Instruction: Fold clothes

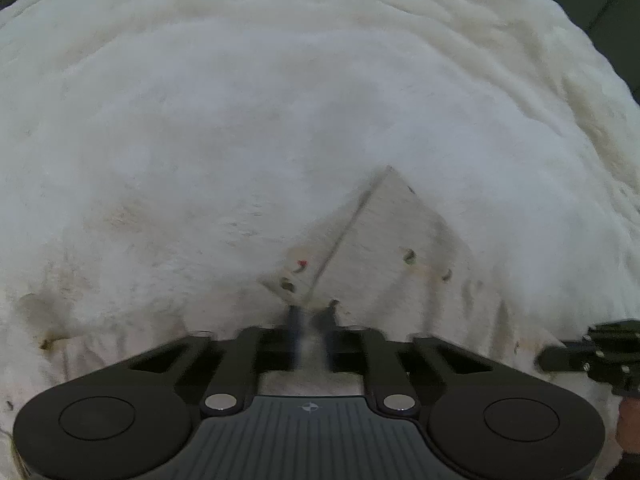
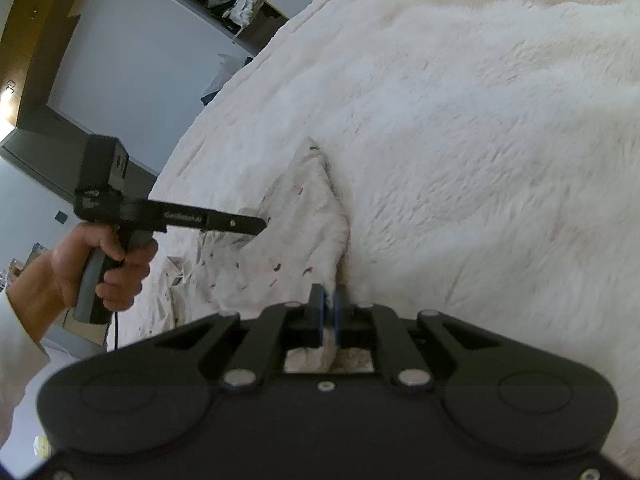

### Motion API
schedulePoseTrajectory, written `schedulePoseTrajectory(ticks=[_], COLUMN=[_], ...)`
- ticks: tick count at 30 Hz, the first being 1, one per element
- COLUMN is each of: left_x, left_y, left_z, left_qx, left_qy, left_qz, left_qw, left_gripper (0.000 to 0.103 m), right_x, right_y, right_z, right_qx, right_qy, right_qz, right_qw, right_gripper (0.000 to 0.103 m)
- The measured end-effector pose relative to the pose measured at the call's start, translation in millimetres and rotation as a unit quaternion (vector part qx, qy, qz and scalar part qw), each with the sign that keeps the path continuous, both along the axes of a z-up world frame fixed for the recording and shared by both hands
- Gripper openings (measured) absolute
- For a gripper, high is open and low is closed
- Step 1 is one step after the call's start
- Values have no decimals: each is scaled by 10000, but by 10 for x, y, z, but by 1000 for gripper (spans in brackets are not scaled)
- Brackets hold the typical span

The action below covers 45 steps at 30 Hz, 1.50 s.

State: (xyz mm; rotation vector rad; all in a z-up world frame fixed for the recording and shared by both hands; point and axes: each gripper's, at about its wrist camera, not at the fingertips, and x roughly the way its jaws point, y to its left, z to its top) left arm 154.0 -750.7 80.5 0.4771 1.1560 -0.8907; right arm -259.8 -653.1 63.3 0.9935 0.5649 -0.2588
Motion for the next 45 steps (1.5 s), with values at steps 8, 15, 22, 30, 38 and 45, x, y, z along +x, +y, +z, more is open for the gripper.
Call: schedulePoseTrajectory(ticks=[8,15,22,30,38,45], left_x=[-37,-31,-379,-1339,-2656,-3563], left_y=[-158,79,656,2210,4208,5579], left_z=[57,214,761,1867,2159,1188], left_qx=[240,-629,-1146,-1059,-874,-1003], left_qy=[-583,-281,-337,-1075,-1448,-457], left_qz=[-50,695,1026,1475,2202,2629], left_qw=[9980,9952,9875,9775,9607,9585], left_gripper=[2,16,32,48,66,66], right_x=[13,-49,56,-17,-411,-1066], right_y=[6,-15,189,194,306,878], right_z=[4,107,238,96,274,405], right_qx=[-145,-372,-820,-991,-1228,-800], right_qy=[149,99,-260,765,375,300], right_qz=[47,-157,113,-58,-73,1027], right_qw=[9998,9991,9962,9921,9917,9910], right_gripper=[3,9,9,24,46,57])
